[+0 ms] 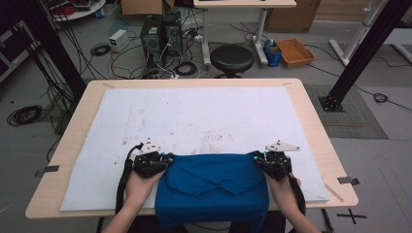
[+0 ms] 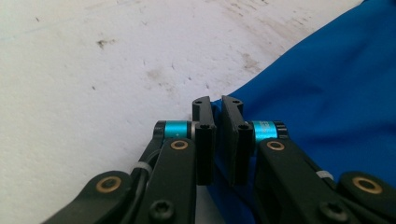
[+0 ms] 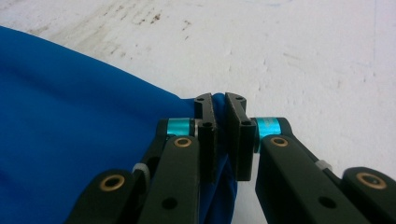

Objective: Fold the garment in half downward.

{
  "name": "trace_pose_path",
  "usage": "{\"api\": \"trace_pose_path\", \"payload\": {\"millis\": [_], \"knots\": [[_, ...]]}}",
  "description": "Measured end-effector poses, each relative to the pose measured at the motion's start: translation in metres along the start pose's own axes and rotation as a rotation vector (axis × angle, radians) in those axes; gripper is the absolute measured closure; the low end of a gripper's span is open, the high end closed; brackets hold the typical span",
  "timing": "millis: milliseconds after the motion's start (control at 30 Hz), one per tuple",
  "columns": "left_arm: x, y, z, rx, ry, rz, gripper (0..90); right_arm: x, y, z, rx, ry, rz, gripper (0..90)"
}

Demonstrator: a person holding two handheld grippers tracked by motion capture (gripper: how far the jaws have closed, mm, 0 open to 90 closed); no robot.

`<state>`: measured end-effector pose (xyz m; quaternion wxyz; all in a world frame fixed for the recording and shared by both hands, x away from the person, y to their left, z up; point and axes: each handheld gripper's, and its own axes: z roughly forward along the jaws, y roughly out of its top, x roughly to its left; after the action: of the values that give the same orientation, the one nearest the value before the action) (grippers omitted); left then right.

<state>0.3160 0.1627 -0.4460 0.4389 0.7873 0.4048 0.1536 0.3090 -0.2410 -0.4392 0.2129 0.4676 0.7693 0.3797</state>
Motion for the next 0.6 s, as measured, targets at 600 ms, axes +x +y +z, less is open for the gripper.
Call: {"api": "trace_pose_path", "payload": {"millis": [600], "knots": [[0.038,0.043,0.031,-0.039,0.121,-0.004,83.9,-0.019,0.049,0.041,-0.055,-0.041,-0.024,83.8]]}}
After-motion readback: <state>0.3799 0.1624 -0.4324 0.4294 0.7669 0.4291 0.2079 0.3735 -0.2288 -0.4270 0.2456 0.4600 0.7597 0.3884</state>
